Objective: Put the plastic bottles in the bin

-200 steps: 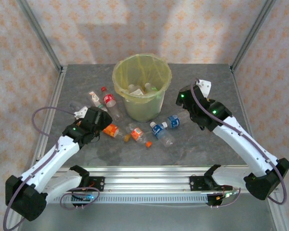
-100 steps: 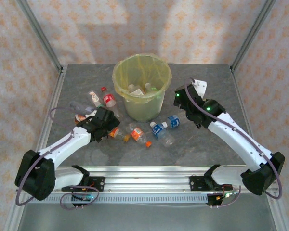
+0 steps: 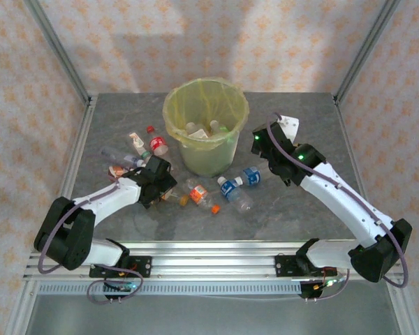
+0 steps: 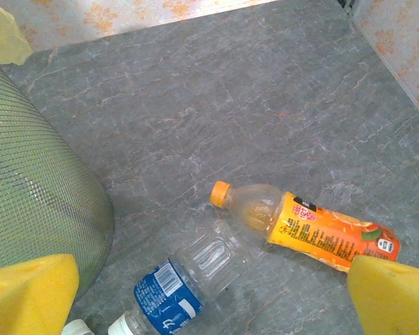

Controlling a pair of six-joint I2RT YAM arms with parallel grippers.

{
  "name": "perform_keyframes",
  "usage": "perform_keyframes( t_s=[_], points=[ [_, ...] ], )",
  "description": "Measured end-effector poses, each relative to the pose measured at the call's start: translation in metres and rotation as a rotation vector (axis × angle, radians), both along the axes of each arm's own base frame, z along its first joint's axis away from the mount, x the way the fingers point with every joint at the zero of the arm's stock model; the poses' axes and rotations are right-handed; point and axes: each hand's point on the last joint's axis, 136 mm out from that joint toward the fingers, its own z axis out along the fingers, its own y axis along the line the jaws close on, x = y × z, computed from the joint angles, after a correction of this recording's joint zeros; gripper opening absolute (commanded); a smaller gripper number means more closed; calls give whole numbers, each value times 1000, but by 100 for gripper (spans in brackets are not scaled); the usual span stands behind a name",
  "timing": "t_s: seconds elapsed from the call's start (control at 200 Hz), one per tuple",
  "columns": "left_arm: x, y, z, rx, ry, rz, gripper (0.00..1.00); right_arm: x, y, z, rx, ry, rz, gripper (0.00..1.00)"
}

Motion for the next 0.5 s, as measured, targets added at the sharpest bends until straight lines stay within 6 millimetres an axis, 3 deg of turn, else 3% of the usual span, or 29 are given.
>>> perform_keyframes(
  t_s=[0.28, 0.5],
  points=[
    [-3, 1, -12, 6, 31, 19, 81, 0, 0, -1, -2, 2, 0, 99],
    [-6, 5, -15, 21, 45, 31, 68, 1, 1, -2, -5, 6, 0, 99]
  ],
)
